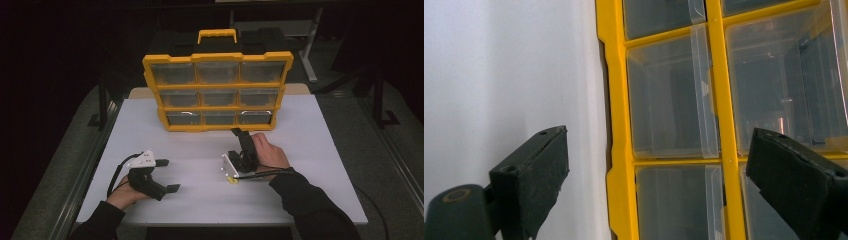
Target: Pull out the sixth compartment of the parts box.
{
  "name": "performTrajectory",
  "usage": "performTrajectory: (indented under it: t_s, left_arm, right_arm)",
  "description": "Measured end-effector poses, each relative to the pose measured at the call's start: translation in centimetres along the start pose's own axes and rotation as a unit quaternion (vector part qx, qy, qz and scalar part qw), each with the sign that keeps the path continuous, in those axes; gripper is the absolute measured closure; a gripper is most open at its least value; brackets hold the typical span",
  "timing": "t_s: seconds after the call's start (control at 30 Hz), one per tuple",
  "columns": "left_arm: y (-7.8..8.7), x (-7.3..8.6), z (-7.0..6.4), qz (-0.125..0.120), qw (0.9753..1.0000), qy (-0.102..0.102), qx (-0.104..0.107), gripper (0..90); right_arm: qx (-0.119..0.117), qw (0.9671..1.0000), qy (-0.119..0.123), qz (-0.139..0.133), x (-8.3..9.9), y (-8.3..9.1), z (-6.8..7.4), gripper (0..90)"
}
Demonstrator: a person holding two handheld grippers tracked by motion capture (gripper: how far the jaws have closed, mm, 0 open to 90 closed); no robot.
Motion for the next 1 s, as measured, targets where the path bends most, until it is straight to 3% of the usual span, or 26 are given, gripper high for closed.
performTrajectory:
  t_s: [0.67, 1.0]
  left_arm:
    - [0.02, 0.01, 0.00, 0.000, 1.0000, -0.001, 0.000, 0.0]
    - [0.05, 0.00, -0.01, 0.000, 1.0000, -0.001, 0.000, 0.0]
  right_arm:
    - [0.026, 0.9967, 0.071, 0.030, -0.13, -0.21, 0.45, 9.0]
    - [0.037, 0.9943, 0.092, 0.039, -0.07, -0.29, 0.54, 9.0]
Point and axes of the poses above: each handheld gripper's, and its own axes: y roughly backward along the jaws, x roughly out of its underside, z roughly to its left, the point moved 4 cm from there along -y, roughly forward along the jaws, and after that the axes turned 10 degrees about -x, right-handed, at the moved point
